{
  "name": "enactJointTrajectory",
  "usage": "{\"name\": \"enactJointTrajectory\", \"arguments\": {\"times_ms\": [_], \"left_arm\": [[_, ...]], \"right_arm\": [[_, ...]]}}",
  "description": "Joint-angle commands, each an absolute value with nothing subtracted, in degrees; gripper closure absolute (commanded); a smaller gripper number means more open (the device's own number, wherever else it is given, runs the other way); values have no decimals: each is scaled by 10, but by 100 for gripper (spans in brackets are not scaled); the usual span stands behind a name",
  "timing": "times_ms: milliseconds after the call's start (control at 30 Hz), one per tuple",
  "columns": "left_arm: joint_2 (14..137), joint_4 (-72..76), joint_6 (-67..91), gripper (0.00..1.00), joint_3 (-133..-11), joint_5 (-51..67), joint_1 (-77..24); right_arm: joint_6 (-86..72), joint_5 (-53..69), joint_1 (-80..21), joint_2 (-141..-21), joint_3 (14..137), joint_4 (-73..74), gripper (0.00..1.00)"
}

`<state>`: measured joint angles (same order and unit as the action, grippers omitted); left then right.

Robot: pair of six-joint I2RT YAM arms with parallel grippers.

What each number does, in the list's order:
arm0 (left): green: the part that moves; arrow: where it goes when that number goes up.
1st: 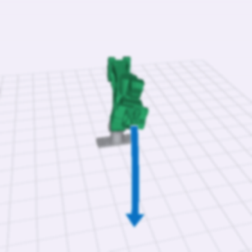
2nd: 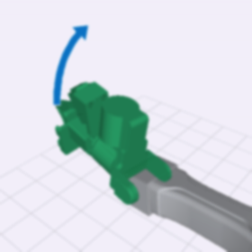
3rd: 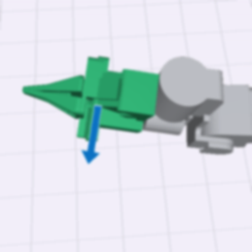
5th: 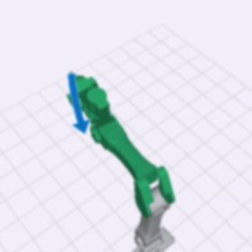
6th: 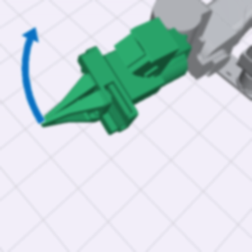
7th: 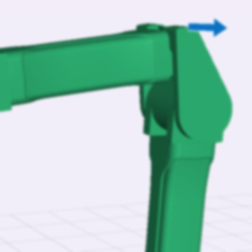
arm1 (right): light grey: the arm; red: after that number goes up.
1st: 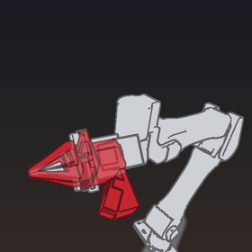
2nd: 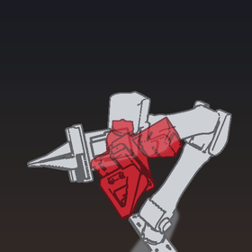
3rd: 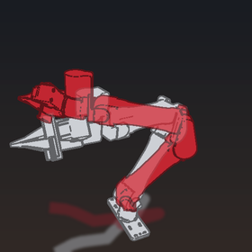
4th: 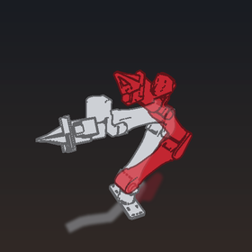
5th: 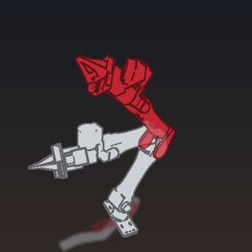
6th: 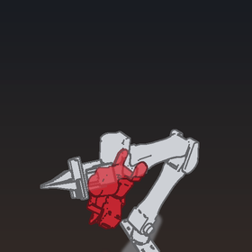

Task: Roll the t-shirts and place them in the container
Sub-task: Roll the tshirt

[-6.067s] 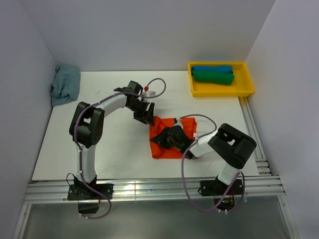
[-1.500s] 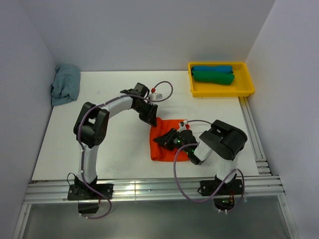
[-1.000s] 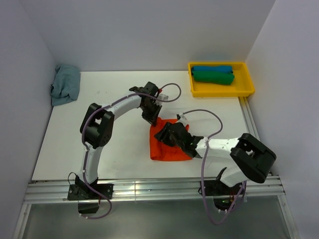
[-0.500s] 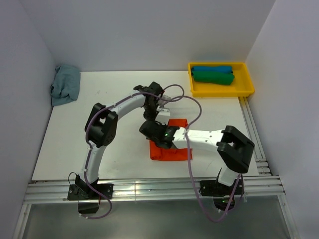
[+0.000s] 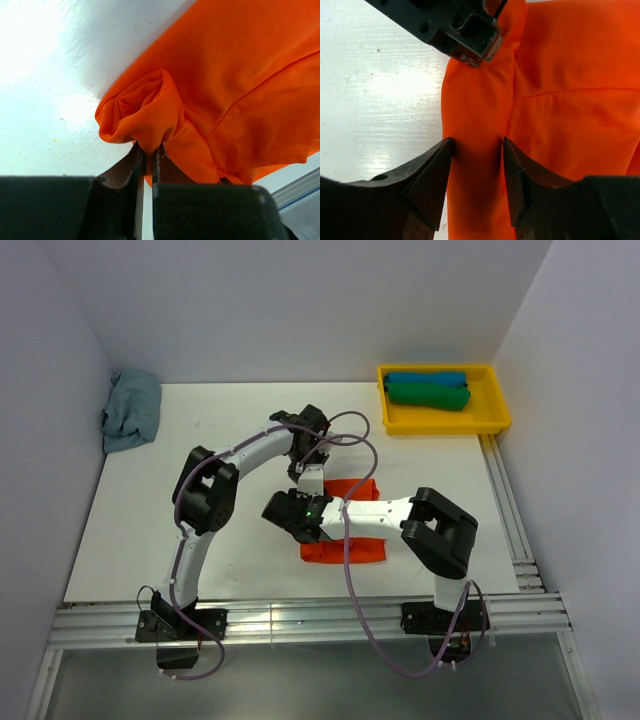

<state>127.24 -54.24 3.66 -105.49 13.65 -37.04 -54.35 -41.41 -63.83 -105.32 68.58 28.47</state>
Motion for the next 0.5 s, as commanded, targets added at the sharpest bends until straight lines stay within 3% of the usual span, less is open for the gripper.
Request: {"name": "enactJointTrajectory", "arguments": {"times_ms": [0, 133, 233, 300, 467], "left_arm": [[1281, -562, 31, 100, -1071, 132, -375], [1284, -565, 29, 96, -1075, 133, -376], [1284, -568, 27, 90, -1080, 135, -375], [1283, -569, 26, 81, -1085, 135, -375], [1266, -551, 25, 59, -1091, 141, -372]], "right_arm": [[-557, -436, -646, -1060, 687, 303, 48], [-569, -428, -649, -1065, 668, 294, 48], [-584, -414, -650, -1055, 640, 272, 58], [-595, -406, -650, -1040, 614, 254, 68], [-606, -371, -646, -992, 550, 177, 72]]}}
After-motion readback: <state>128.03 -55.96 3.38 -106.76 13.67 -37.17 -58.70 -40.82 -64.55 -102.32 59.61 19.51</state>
